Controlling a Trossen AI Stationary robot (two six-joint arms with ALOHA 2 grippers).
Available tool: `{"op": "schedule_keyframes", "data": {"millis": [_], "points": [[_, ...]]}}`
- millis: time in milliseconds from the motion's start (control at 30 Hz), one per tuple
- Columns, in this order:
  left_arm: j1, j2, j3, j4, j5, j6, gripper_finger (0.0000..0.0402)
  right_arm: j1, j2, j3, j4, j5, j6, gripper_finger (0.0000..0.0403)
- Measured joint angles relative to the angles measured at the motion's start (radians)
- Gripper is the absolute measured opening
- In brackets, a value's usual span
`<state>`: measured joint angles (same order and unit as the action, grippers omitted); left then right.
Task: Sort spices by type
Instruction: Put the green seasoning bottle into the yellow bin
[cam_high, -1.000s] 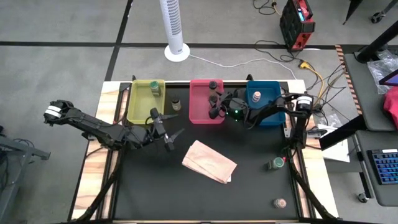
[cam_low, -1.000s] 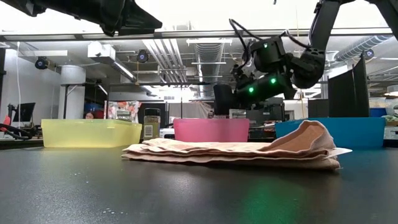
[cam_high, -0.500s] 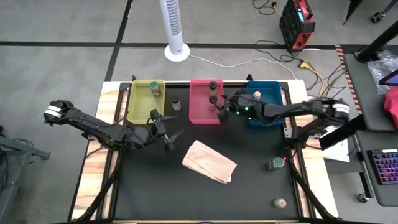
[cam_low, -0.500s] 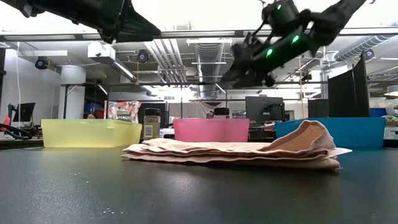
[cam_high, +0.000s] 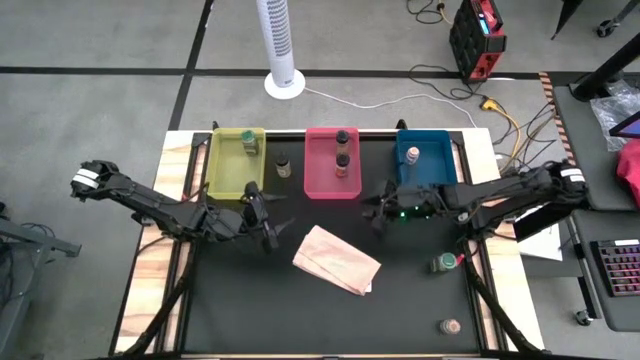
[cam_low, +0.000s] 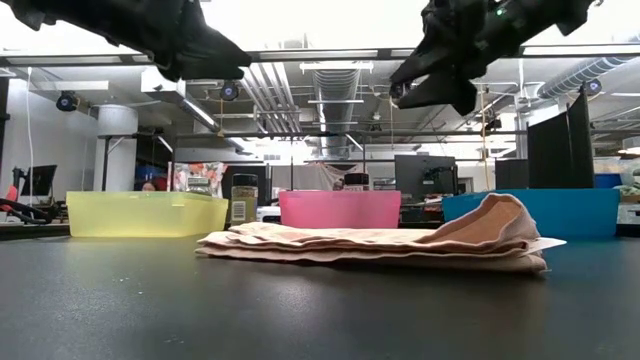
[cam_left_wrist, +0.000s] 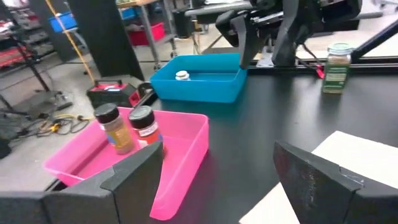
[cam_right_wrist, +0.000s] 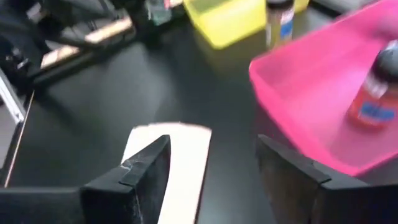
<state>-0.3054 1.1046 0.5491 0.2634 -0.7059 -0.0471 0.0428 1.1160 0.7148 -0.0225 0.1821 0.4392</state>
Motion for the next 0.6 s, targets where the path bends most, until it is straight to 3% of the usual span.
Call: {"op": "schedule_keyframes", "data": {"millis": [233, 400, 600], "points": [[0.000, 0.000, 0.000, 0.000, 0.011, -0.004, 0.0288, 0.059, 0.100, 0.161, -0.312, 0.001, 0.152, 0.0196], [-0.004, -0.002, 0.000, -0.017, 0.011, -0.043, 0.0288, 0.057, 0.198, 0.327, -0.678, -0.006, 0.273, 0.0182], [-0.005, -0.006, 0.000, -0.043, 0.011, -0.045, 0.0288, 0.079, 0.304, 0.531, -1.110, -0.164, 0.406, 0.0167]]}}
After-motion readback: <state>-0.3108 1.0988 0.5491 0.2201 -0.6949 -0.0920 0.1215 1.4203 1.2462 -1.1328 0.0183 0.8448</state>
